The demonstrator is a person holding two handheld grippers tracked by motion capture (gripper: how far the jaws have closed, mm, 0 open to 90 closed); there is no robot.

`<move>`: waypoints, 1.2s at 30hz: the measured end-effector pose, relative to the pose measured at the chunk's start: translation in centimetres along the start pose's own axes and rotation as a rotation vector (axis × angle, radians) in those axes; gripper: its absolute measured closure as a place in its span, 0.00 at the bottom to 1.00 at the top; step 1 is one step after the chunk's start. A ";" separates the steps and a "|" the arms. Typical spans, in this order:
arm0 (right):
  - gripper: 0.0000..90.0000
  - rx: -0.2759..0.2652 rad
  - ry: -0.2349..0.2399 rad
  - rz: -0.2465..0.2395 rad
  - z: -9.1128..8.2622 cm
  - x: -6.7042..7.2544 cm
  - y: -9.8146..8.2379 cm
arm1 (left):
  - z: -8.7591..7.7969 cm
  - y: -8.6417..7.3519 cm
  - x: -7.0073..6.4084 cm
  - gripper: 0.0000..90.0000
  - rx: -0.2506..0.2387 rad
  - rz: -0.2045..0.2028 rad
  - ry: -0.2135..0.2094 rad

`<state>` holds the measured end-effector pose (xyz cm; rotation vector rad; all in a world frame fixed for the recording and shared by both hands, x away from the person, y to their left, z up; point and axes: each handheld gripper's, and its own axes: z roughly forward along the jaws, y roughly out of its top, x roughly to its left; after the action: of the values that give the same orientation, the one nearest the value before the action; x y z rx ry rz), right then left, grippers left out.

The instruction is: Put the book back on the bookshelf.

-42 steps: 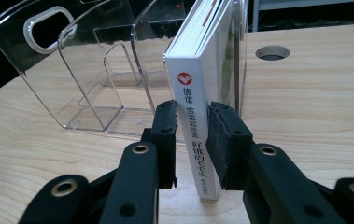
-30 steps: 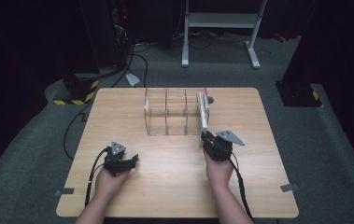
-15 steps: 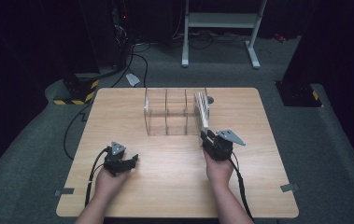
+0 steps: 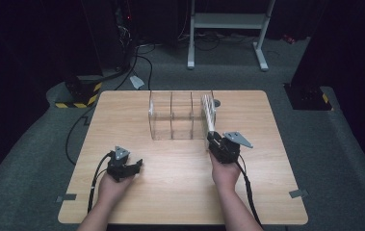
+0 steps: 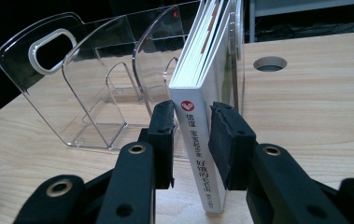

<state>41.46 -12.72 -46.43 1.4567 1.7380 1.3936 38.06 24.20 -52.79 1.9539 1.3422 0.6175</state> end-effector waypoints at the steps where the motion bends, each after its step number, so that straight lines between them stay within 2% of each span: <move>1: 0.78 -0.001 0.000 0.003 0.0 0.0 0.0 | 0.0 0.0 0.0 0.38 0.000 0.000 0.000; 20: 0.77 -0.010 -0.030 0.013 0.7 0.1 0.4 | 0.0 0.0 0.0 0.38 0.001 0.001 0.000; 36: 0.77 -0.017 -0.034 0.014 1.3 0.3 0.5 | 0.0 0.0 0.0 0.38 0.000 0.001 0.000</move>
<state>42.64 -11.98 -46.35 1.4778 1.6935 1.3797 38.06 24.21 -52.79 1.9545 1.3419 0.6177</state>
